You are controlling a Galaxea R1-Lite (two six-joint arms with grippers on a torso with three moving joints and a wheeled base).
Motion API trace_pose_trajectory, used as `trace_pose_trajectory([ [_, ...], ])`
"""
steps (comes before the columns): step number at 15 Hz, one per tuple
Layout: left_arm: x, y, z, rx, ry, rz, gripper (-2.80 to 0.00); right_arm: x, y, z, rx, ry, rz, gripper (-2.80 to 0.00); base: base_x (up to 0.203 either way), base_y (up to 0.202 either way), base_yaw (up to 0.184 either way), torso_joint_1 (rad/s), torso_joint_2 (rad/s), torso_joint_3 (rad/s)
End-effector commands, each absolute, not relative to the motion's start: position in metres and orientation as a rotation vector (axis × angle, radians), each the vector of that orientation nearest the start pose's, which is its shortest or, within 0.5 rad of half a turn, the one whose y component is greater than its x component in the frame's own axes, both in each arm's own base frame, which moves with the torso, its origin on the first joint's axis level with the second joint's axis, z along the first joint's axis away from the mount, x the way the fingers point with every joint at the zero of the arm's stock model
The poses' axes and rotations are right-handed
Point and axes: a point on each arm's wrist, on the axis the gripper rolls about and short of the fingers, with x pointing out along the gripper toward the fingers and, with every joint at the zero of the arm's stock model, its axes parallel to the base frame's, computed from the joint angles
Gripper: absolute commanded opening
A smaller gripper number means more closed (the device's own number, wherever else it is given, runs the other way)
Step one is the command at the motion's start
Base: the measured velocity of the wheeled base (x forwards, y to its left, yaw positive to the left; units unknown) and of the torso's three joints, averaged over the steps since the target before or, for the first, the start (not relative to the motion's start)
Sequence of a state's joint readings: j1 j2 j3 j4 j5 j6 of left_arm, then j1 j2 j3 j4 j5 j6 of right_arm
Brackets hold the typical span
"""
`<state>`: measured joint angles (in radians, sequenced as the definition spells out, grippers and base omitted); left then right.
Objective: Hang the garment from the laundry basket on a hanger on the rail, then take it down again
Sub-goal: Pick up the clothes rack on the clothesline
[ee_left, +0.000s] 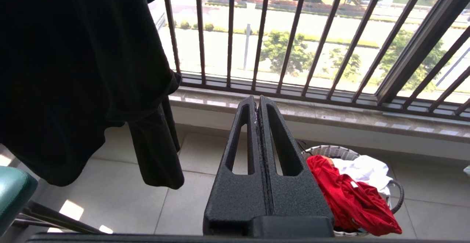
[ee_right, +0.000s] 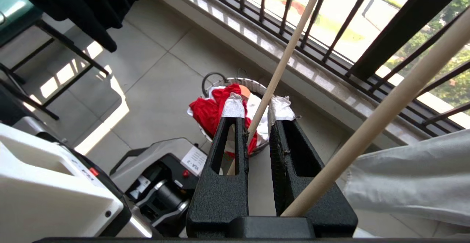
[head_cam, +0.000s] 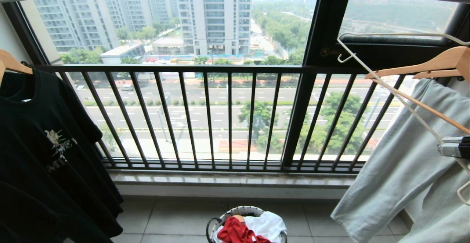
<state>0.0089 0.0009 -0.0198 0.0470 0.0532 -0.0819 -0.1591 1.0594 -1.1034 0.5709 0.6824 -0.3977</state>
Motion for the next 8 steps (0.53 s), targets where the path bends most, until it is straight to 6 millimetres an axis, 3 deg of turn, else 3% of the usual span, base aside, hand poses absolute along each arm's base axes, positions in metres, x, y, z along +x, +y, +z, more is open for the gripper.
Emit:
trace_pose_trajectory([
  [1,-0.024,0.001,0.076,-0.082,0.027,0.064,-2.80,0.101,0.000,0.284,-0.128,0.379,0.678,-2.80,0.000,0.000,0.000,0.000,0.00,0.000],
  [4,-0.024,0.001,0.076,-0.082,0.028,0.064,-2.80,0.100,0.003,0.256,-0.054,0.427,0.820,-2.80,0.000,0.000,0.000,0.000,0.00,0.000],
  [8,-0.024,0.001,0.076,-0.082,0.027,0.064,-2.80,0.096,0.004,0.210,-0.094,0.508,0.902,-2.80,0.000,0.000,0.000,0.000,0.00,0.000],
])
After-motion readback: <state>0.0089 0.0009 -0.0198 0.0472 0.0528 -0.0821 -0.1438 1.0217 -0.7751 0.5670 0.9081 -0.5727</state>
